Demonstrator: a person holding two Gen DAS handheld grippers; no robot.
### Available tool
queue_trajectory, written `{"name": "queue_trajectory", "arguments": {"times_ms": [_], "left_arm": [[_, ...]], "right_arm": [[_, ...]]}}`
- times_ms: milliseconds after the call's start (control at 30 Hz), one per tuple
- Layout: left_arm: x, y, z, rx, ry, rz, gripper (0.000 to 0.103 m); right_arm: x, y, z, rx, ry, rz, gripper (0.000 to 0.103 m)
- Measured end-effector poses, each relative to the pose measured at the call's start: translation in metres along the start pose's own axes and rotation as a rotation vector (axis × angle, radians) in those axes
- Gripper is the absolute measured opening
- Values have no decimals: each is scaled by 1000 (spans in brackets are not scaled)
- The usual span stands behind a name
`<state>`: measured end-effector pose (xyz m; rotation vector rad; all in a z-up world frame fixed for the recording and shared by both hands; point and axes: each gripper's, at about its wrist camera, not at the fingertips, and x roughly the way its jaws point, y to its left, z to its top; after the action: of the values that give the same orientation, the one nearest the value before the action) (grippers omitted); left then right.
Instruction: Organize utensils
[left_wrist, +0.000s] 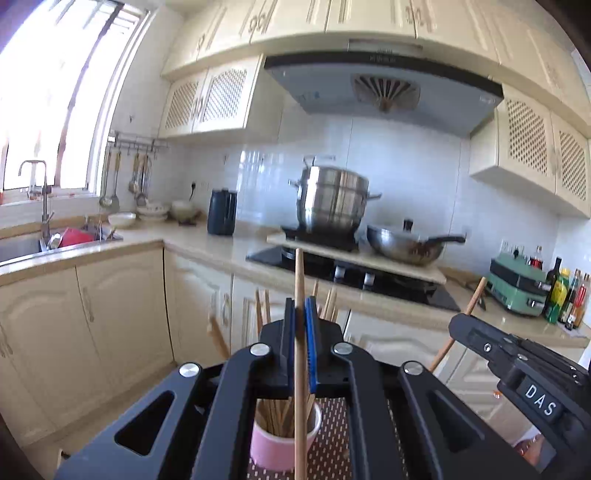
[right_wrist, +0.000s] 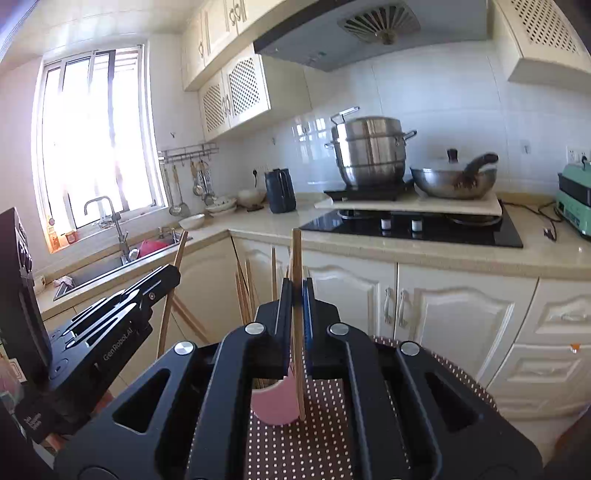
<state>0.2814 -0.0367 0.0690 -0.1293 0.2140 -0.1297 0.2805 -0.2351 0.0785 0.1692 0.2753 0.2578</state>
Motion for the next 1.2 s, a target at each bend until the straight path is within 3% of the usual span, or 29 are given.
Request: {"name": "queue_trajectory", "arguments": {"times_ms": [333, 467, 567, 667, 733, 767, 800, 833, 933, 1000, 1100, 1200], "left_arm": [[29, -9, 25, -34, -250, 12, 6], [57, -5, 24, -76, -196, -10, 6], [66, -5, 16, -33, -179, 20, 6], [68, -6, 5, 9, -134, 15, 6], [62, -1, -2, 14, -105, -21, 6], [58, 1, -5, 15, -91, -36, 6], [54, 2, -7, 20, -80, -44, 6], [49, 4, -10, 23, -65, -52, 6], [38, 10, -15, 26, -6, -80, 6], [32, 14, -20, 25, 31, -92, 6], [20, 23, -32, 9, 92, -85, 6], [8, 32, -42, 10, 121, -73, 6]], "right_arm": [[7, 10, 48, -39, -94, 69, 6], [30, 10, 49, -46, -59, 107, 5], [47, 3, 34, -72, -10, 101, 5], [62, -21, 15, -18, 70, 94, 7], [72, -36, 0, -11, 139, 55, 16], [79, -46, -11, 2, 181, 26, 39], [85, -54, -22, 19, 222, 2, 75], [92, -62, -32, 35, 257, -19, 76], [110, -71, -65, 39, 346, -53, 73], [127, -70, -88, 32, 425, -76, 58], [154, -65, -120, 40, 548, -61, 46], [171, -57, -141, 29, 608, -62, 44]]}}
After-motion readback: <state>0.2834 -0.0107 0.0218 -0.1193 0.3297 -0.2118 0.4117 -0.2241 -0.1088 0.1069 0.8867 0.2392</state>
